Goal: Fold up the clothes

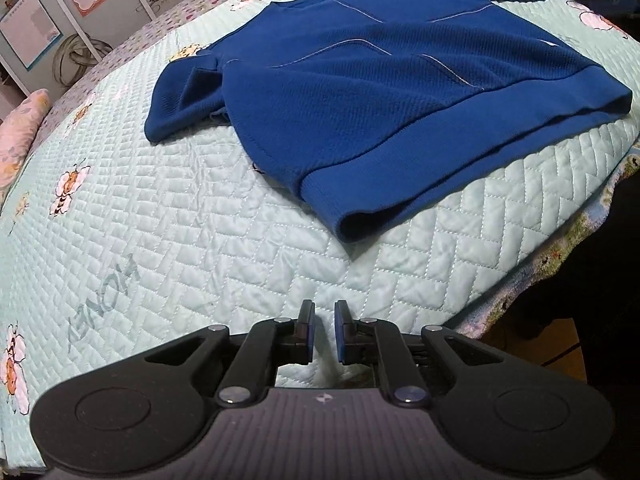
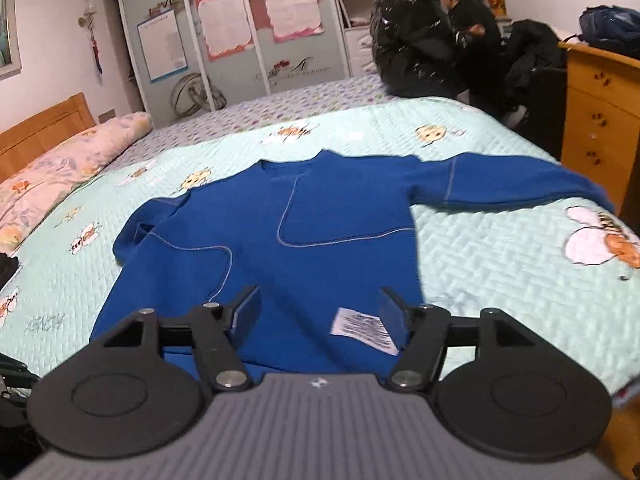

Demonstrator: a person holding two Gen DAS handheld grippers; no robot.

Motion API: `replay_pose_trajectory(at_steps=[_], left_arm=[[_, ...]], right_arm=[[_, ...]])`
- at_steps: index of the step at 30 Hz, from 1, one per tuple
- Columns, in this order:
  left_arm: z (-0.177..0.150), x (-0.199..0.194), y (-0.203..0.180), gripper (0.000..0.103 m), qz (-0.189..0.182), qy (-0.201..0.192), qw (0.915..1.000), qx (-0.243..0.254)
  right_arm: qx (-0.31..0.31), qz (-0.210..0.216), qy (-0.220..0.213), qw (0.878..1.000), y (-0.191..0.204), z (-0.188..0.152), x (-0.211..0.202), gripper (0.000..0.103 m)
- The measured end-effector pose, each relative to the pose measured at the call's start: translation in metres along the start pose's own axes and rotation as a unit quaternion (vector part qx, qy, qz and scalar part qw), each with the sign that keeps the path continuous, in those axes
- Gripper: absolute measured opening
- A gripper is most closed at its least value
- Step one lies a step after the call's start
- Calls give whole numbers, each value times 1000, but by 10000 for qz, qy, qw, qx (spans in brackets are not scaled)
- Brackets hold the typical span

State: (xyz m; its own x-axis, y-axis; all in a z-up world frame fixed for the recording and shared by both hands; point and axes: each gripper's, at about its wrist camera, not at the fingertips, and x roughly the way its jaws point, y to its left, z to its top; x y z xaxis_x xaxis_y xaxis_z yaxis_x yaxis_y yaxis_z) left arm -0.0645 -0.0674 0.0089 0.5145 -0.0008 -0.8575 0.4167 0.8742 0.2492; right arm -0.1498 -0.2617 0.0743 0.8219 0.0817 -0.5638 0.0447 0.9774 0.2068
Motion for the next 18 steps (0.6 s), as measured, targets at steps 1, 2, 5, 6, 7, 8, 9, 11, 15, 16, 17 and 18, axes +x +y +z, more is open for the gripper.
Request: replay_pose_trajectory(at_steps=[1, 2, 5, 6, 7, 8, 9, 11, 15, 16, 17, 18], left_arm=[[0, 0, 0, 14, 3, 6, 10000, 8], [0, 0, 0, 14, 5, 11, 10000, 17], [0, -1, 0, 15, 13, 28, 10000, 42], [0, -1, 0, 15, 15, 34, 10000, 51], [0, -2, 0, 15, 18, 40, 10000, 59], [0, -2, 0, 15, 20, 45, 10000, 68], [0, -2, 0, 15, 23, 51, 10000, 76], [0, -2, 0, 15, 28, 62, 9999, 93], [0, -3, 0, 18, 38, 85, 9999, 127], [0, -4, 0, 20, 42, 91, 9999, 127], [0, -5, 0, 21, 46, 98, 9999, 127], [-1, -6, 1, 21, 50, 104, 9999, 126]], right_arm=[[-15, 32, 200, 9998, -2, -4, 9, 70], [35, -26, 503, 9987, -8, -12, 17, 70], [289, -297, 1130, 9927, -29, -40, 25, 70], [358, -415, 1224, 9910, -36, -48, 21, 70], [426, -528, 1293, 9893, -43, -56, 16, 70], [505, -577, 1299, 9886, -49, -60, 9, 70], [586, -615, 1294, 9880, -54, -63, 2, 70], [683, -644, 1202, 9883, -59, -65, -8, 70], [784, -570, 609, 9934, -50, -42, -20, 70], [749, -482, 398, 9952, -44, -35, -21, 70], [698, -351, 189, 9968, -36, -27, -21, 71], [664, -170, 33, 9976, -28, -19, -18, 72]])
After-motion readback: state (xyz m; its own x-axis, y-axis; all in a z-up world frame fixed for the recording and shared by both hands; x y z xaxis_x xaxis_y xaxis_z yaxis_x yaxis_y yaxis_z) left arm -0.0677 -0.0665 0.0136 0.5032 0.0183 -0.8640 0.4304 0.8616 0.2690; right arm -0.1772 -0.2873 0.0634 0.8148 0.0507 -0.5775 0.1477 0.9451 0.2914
